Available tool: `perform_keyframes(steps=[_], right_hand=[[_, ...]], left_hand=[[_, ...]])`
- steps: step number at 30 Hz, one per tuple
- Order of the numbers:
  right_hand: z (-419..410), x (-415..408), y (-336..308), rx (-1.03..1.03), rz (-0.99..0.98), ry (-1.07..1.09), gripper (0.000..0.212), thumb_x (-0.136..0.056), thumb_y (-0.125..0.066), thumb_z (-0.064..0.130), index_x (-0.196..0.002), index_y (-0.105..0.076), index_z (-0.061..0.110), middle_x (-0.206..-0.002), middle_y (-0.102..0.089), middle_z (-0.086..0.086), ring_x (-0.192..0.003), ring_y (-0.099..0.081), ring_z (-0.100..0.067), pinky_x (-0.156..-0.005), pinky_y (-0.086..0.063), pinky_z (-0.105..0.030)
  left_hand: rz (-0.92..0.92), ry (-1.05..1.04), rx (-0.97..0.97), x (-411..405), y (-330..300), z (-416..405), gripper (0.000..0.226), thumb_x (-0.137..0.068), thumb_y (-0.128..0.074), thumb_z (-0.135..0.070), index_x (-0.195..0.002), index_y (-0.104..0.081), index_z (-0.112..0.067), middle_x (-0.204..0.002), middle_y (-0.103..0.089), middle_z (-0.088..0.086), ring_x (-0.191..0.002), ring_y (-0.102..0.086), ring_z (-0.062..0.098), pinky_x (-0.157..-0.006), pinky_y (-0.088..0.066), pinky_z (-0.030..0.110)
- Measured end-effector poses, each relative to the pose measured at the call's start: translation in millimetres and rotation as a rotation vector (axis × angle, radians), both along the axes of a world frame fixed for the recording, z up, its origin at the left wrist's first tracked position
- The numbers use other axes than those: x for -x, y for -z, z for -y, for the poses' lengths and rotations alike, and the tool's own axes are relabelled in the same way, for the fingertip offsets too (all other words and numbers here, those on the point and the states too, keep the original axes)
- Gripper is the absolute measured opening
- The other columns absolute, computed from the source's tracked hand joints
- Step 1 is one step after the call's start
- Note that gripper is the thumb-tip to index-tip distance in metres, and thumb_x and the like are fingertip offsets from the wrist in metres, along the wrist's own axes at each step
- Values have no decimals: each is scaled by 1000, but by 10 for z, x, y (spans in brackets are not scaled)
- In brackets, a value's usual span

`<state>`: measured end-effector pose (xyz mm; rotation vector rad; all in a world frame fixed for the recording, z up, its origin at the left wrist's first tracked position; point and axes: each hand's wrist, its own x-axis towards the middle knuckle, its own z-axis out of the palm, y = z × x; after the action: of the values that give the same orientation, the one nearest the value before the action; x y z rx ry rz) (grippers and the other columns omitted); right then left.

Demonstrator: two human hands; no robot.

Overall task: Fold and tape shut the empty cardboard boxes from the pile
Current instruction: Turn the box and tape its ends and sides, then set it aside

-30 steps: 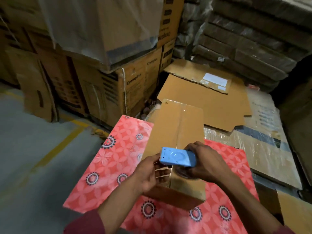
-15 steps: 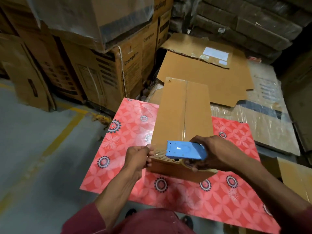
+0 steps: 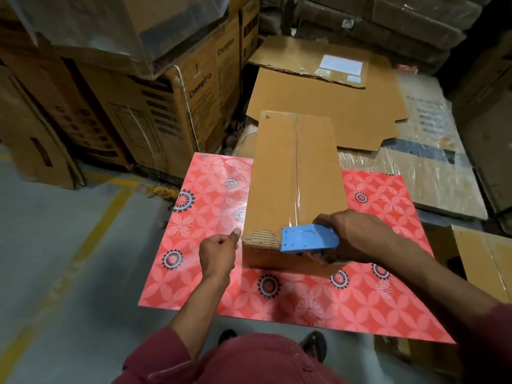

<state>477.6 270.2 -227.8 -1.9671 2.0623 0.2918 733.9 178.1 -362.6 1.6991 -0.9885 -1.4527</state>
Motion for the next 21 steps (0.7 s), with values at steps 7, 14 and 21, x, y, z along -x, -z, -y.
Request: perform_keyframes(steps=[7, 14, 21], right_hand=[[127, -134, -30, -46, -50, 6, 61, -67, -81, 59, -120, -58, 36, -98, -69, 8, -88, -65, -21, -64, -51, -34], [186, -167, -81, -91, -89, 4, 70, -67, -83, 61, -128, -58, 38, -106, -71, 8, -95, -66, -22, -70, -54, -35], [237, -198, -62, -114, -104, -30, 67, -69, -82, 65, -126, -59, 37, -105, -70, 9, -94, -66, -21, -71, -56, -37]], left_hand=[[-56, 22, -125, -62, 149, 39, 36, -94, -78, -31, -77, -68, -1, -66, -63, 2, -50, -39, 17, -47, -31, 25], [-33, 7, -63, -106, 176, 84, 38, -95, -77, -33, -75, -66, -2, -72, -70, 5, -49, -41, 17, -52, -33, 26], [-61, 10, -144, -63, 322, 32, 38, -94, -78, -32, -86, -70, 4, -69, -64, 2, -44, -34, 14, -46, -27, 23]])
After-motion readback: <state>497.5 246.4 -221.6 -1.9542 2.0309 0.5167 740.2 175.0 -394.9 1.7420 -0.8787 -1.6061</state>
